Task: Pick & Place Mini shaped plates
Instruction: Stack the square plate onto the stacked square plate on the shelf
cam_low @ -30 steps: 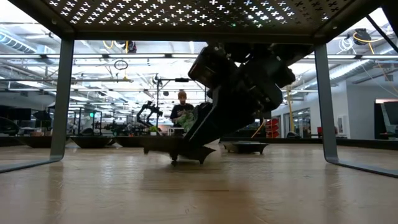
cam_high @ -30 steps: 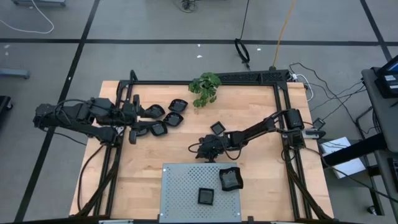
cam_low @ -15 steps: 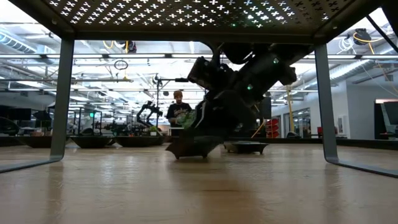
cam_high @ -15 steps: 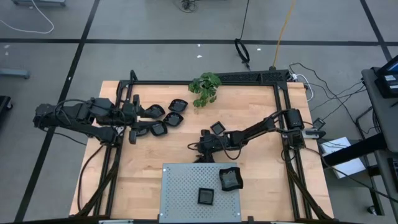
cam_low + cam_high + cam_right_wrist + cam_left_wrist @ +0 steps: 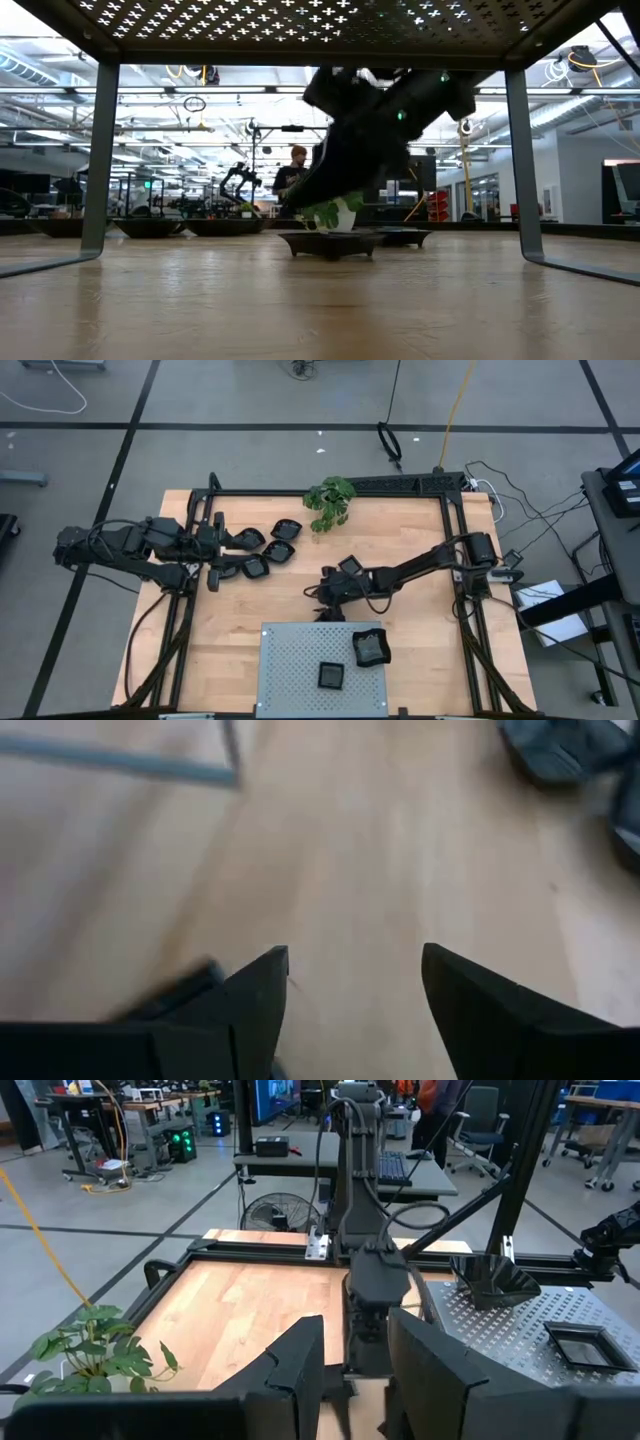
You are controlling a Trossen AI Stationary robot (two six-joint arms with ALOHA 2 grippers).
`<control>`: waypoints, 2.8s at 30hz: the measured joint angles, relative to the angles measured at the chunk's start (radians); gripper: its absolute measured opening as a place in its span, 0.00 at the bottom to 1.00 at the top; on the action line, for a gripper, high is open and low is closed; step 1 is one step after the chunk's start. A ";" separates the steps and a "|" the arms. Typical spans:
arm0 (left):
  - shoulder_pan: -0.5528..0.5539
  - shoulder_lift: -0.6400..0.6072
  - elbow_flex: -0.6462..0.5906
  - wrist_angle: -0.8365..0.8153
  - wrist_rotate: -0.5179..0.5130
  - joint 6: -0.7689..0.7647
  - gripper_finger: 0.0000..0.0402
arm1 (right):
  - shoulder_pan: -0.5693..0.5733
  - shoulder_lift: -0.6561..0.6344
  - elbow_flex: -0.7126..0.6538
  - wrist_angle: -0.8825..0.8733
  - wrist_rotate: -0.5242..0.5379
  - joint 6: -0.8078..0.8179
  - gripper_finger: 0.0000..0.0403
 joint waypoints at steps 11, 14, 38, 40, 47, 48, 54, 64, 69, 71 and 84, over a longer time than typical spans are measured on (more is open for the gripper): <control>0.000 0.000 0.000 0.000 0.000 0.000 0.30 | 0.012 -0.005 0.000 -0.156 -0.141 -0.002 0.55; 0.000 0.000 0.000 0.000 0.000 0.000 0.30 | 0.011 -0.005 0.000 -0.157 -0.137 -0.012 0.55; 0.000 0.000 0.000 0.000 0.000 0.000 0.30 | 0.003 -0.005 0.000 -0.185 -0.170 -0.072 0.20; 0.000 0.000 0.000 0.000 0.000 0.000 0.30 | 0.002 -0.005 0.000 -0.185 -0.170 -0.072 0.17; 0.000 0.000 0.000 0.000 0.000 0.000 0.30 | 0.001 -0.005 0.000 -0.181 -0.171 -0.075 0.08; 0.000 0.000 0.000 0.000 0.000 0.000 0.30 | 0.001 -0.005 0.000 -0.181 -0.168 -0.075 0.07; 0.000 0.000 0.000 0.000 0.000 0.000 0.30 | 0.000 -0.006 0.000 -0.189 -0.067 -0.058 0.15; 0.000 0.000 0.000 0.000 0.000 0.000 0.30 | 0.000 -0.006 0.000 -0.180 0.012 -0.073 0.36; 0.000 0.000 0.000 0.000 0.000 0.000 0.30 | 0.000 -0.006 0.000 -0.179 0.011 -0.076 0.38; 0.000 0.000 0.000 0.000 0.000 0.000 0.30 | 0.000 -0.006 0.000 -0.174 0.011 -0.085 0.38; 0.000 0.000 0.000 0.000 0.000 0.000 0.30 | -0.021 -0.006 0.000 -0.189 -0.113 -0.052 0.38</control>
